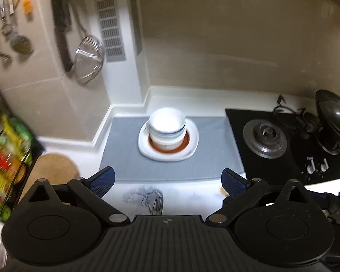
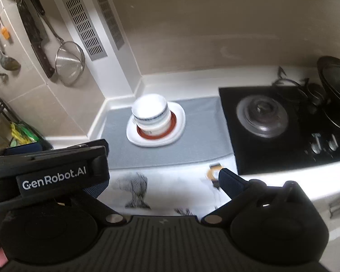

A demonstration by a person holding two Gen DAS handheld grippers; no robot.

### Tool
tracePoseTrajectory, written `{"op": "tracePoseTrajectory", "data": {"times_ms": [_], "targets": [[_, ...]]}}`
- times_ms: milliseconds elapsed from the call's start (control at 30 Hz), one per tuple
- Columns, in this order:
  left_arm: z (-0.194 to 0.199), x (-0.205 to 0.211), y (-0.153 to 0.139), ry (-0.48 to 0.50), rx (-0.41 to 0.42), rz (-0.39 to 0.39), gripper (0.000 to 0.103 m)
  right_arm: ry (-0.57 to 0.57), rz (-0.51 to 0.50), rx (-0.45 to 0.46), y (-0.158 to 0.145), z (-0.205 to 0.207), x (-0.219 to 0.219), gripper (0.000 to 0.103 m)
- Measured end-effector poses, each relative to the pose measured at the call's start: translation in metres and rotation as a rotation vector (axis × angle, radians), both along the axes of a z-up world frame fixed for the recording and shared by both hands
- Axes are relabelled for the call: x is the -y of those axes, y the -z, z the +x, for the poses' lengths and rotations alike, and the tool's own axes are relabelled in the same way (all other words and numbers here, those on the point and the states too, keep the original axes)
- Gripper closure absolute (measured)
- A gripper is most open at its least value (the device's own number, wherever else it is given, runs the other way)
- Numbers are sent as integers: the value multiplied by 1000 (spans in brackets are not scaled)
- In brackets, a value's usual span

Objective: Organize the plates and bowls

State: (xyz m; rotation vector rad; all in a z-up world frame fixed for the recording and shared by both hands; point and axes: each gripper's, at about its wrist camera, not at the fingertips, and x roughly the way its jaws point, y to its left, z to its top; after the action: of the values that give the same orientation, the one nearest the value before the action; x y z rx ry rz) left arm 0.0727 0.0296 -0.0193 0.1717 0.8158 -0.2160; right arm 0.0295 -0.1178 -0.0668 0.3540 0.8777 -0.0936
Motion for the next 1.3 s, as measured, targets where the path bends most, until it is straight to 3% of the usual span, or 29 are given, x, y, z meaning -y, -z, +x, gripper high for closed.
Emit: {"op": "tracePoseTrajectory", "data": {"times_ms": [633,1300], "targets": [[-98,6,-15,-30,-11,64,3,-32,18,2,-7,-92,0,0],[-104,4,-10,-51,-23,77,3,-50,11,-8,-5,-96,-2,0]]}}
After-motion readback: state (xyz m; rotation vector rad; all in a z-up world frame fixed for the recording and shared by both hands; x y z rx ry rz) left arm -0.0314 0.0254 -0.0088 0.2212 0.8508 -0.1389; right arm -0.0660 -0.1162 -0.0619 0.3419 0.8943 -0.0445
